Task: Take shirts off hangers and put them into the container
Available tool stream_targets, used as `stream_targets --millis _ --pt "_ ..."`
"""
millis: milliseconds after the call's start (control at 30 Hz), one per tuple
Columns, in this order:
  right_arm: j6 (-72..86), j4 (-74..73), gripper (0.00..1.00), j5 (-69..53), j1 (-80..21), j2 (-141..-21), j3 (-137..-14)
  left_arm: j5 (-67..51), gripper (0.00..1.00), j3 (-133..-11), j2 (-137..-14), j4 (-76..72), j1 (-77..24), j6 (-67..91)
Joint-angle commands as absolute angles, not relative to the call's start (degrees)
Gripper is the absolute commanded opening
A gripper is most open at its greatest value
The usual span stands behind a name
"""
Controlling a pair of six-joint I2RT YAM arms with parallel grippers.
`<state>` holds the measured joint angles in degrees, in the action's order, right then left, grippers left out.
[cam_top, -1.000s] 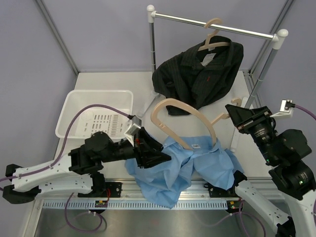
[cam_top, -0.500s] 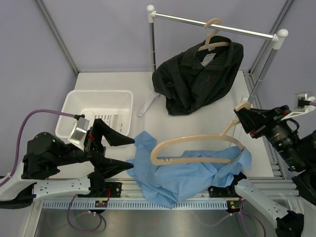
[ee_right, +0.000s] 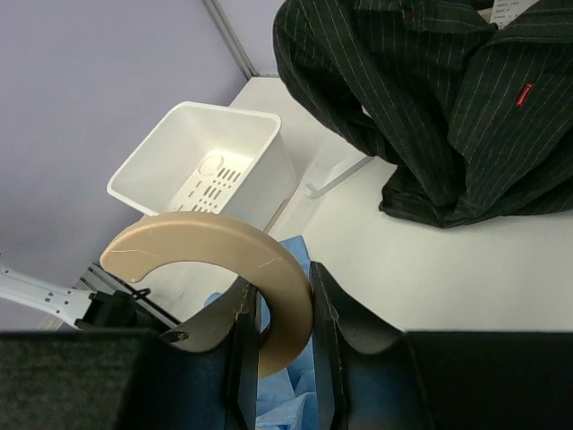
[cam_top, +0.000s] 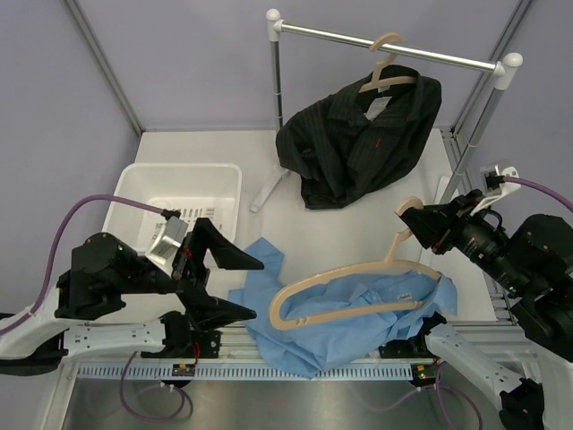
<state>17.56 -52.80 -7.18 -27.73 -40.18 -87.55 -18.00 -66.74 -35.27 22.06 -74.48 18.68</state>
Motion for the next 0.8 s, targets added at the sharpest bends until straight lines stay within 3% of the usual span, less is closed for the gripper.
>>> stream_targets --millis 0,433,567,600,667,700,733,767 --pt "17.1 -49.6 0.00 -9.1 -27.5 -40.5 -85.7 -19.3 0.90 -68.1 -38.7 18.1 -74.8 19.2" --pt "17.2 -45.9 0.00 -6.1 -27.5 -40.8 -81.3 -12.4 0.90 -71.6 -43.9 20.6 -74.7 20.7" --pt "17.1 -45.7 0.00 -4.9 -27.6 -40.4 -81.5 -8.2 0.81 -74.2 -46.8 26.2 -74.8 22.4" --pt "17.0 -45.9 0.00 -4.9 -27.5 -40.5 -81.6 -6.9 0.76 -74.5 -48.2 27.1 -74.8 22.8" --pt "16.8 -46.2 0.00 -5.2 -27.5 -40.7 -82.4 -6.0 0.54 -75.1 -49.2 29.5 -74.8 23.6" --pt "16.8 -46.3 0.00 -5.5 -27.5 -40.7 -82.6 -4.5 0.39 -75.4 -50.3 30.4 -74.8 23.9" --pt "16.8 -46.1 0.00 -5.6 -27.6 -40.5 -82.9 -3.8 0.00 -75.8 -51.0 32.2 -74.7 24.4" --pt "16.9 -46.0 0.00 -5.6 -27.5 -40.3 -83.1 -2.5 0.00 -76.9 -51.7 33.5 -74.8 25.2"
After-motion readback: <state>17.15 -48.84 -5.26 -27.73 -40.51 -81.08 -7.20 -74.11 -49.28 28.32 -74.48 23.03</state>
